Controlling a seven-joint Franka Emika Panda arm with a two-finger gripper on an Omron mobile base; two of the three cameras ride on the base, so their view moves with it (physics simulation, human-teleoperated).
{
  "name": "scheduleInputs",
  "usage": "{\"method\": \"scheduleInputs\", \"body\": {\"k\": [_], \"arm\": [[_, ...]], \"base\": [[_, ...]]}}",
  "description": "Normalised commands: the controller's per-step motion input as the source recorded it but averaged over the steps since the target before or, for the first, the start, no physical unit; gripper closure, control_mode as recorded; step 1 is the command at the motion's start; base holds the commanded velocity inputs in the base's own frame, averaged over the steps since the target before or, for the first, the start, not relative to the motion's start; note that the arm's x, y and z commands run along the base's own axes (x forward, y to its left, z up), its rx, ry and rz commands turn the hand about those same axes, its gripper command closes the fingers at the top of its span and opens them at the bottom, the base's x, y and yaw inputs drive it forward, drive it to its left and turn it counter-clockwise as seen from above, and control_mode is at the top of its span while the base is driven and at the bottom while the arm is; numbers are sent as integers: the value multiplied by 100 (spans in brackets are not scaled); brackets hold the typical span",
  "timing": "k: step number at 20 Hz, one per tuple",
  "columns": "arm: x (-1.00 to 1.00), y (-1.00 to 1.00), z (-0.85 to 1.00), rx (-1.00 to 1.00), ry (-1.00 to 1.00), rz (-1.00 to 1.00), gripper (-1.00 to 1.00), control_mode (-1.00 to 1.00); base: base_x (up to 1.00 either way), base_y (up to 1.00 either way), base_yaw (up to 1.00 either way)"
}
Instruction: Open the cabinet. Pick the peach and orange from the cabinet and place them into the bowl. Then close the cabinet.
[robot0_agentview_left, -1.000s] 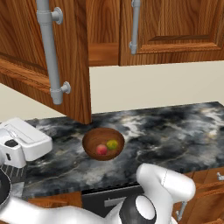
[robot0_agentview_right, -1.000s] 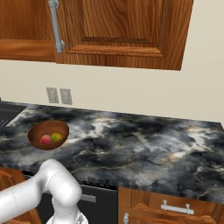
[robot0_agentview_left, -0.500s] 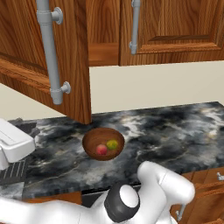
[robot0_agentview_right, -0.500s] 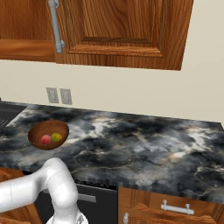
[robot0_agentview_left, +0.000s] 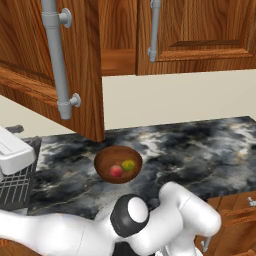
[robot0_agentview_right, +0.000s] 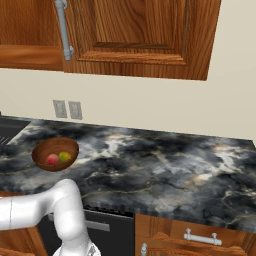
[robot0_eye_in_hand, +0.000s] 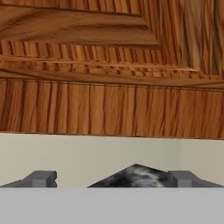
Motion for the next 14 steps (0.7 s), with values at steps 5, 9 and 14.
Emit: {"method": "scheduleInputs", "body": {"k": [5,9,14], "arm": [[35,-21,0,0,0,-3,-100,-100],[10,-32,4,0,0,-4,-100,-100],[0,-34,16,-2,-1,-6,-100,-100]], "base": [[0,0,0],[0,0,0],[0,0,0]]}}
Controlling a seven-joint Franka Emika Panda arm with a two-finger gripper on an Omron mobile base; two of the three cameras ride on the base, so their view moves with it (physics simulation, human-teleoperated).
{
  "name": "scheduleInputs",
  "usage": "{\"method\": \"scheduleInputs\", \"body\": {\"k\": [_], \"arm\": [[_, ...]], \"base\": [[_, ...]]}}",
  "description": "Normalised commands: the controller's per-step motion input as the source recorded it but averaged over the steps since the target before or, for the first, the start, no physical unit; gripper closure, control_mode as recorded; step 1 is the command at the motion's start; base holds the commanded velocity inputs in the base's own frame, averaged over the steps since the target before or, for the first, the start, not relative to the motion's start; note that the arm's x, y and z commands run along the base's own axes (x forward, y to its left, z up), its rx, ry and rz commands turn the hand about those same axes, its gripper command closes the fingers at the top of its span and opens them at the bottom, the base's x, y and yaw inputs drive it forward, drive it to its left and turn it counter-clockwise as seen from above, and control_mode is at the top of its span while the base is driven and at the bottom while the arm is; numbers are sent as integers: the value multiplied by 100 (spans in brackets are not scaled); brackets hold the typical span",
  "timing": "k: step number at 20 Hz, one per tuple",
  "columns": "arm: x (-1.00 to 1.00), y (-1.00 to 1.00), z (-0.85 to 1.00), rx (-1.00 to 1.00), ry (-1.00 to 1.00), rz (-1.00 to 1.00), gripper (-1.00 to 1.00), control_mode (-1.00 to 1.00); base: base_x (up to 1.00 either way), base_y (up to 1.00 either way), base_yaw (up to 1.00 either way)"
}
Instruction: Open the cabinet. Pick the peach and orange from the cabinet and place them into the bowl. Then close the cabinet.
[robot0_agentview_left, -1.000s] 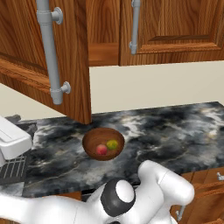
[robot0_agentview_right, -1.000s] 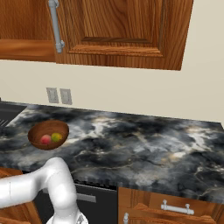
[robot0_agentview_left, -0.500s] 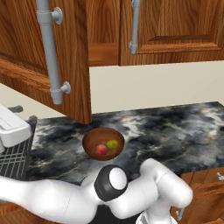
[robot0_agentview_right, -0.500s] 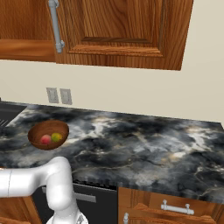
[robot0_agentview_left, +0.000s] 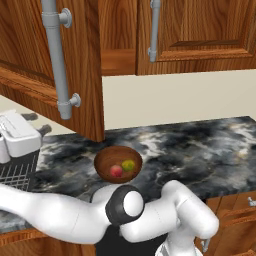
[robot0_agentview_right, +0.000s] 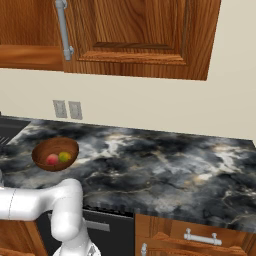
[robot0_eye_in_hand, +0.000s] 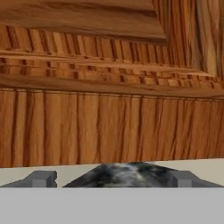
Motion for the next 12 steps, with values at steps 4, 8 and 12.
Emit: {"method": "scheduleInputs", "body": {"k": [4,8,12], "arm": [[0,-35,23,-4,-1,-7,-100,-100],[-2,-32,14,-6,-5,-4,-100,-100],[-2,-40,13,-7,-4,-1,-100,-100]], "base": [[0,0,0],[0,0,0],[0,0,0]]}}
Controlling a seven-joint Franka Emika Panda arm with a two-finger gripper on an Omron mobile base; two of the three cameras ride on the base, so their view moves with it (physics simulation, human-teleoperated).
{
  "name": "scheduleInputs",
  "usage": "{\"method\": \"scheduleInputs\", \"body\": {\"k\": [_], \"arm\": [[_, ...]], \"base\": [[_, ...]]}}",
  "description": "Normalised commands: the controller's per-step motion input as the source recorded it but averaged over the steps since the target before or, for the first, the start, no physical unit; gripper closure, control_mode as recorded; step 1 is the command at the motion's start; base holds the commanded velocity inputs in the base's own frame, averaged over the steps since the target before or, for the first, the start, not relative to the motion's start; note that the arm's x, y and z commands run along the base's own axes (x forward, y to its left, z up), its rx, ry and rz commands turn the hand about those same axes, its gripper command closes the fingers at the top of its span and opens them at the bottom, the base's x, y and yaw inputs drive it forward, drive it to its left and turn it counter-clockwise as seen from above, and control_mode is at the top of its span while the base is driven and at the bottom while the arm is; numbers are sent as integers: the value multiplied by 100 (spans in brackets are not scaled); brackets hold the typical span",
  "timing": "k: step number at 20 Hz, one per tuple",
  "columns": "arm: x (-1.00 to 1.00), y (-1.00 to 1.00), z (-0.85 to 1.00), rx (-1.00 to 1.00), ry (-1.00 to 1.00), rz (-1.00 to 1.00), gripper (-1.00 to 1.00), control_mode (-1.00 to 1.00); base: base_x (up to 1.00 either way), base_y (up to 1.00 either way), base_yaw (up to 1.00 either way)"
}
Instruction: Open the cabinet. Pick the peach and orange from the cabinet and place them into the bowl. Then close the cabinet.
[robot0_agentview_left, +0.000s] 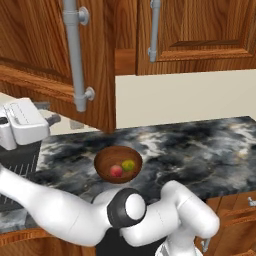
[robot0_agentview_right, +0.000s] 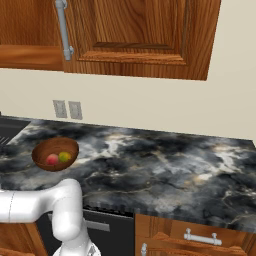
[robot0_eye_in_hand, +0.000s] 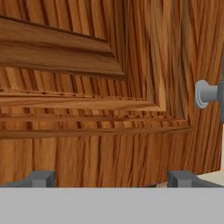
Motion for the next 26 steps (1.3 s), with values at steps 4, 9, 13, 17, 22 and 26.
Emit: {"method": "scheduleInputs", "body": {"k": [4,9,13,17,22,26], "arm": [[9,-44,2,-7,-1,0,-100,-100],[31,-48,0,-4,0,0,-100,-100],[58,-43,0,-2,0,0,-100,-100],[66,-33,0,-2,0,0,-100,-100],[59,-25,1,-4,-1,3,-100,-100],[65,-25,0,-4,-2,5,-100,-100]], "base": [[0,0,0],[0,0,0],[0,0,0],[0,0,0],[0,0,0],[0,0,0]]}}
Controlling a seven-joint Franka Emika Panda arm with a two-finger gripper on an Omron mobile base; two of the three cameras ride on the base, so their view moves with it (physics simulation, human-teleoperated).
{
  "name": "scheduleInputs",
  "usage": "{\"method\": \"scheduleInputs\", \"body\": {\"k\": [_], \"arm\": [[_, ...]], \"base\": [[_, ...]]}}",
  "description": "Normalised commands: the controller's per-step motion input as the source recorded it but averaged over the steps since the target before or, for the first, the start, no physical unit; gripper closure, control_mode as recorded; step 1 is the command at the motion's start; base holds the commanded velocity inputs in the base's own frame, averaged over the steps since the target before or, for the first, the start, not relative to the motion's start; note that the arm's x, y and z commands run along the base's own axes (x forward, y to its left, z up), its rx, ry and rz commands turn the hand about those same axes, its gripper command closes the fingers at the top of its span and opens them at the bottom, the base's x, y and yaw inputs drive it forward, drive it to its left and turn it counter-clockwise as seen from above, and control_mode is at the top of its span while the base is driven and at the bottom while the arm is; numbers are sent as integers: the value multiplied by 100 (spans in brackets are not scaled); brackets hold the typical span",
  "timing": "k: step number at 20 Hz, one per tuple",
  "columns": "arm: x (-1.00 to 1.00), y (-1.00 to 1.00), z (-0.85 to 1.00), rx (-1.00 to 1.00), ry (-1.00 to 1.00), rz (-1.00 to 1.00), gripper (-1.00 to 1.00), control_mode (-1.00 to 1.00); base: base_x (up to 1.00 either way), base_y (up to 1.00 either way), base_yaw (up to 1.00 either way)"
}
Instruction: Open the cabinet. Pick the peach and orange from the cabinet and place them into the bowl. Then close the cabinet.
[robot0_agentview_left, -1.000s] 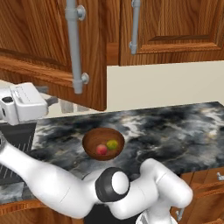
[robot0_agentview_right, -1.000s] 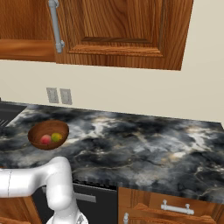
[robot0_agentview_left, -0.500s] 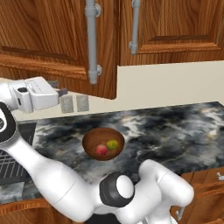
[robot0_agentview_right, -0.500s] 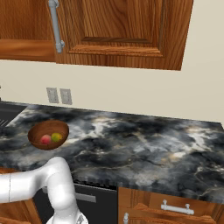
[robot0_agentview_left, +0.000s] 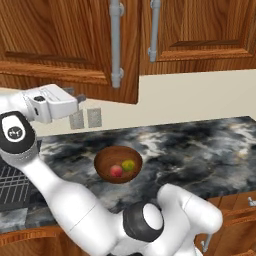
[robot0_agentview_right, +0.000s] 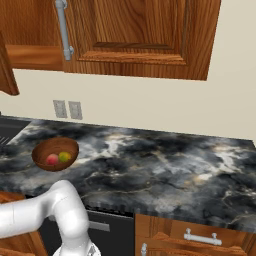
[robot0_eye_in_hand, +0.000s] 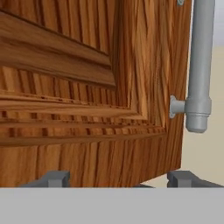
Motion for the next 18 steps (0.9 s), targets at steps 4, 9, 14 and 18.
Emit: {"method": "scheduleInputs", "body": {"k": [4,9,14,18], "arm": [[80,-29,0,-3,0,7,-100,-100],[70,-33,4,-4,0,8,-100,-100],[56,-37,3,-4,0,8,-100,-100],[46,-36,0,-3,0,8,-100,-100]], "base": [[0,0,0],[0,0,0],[0,0,0],[0,0,0]]}}
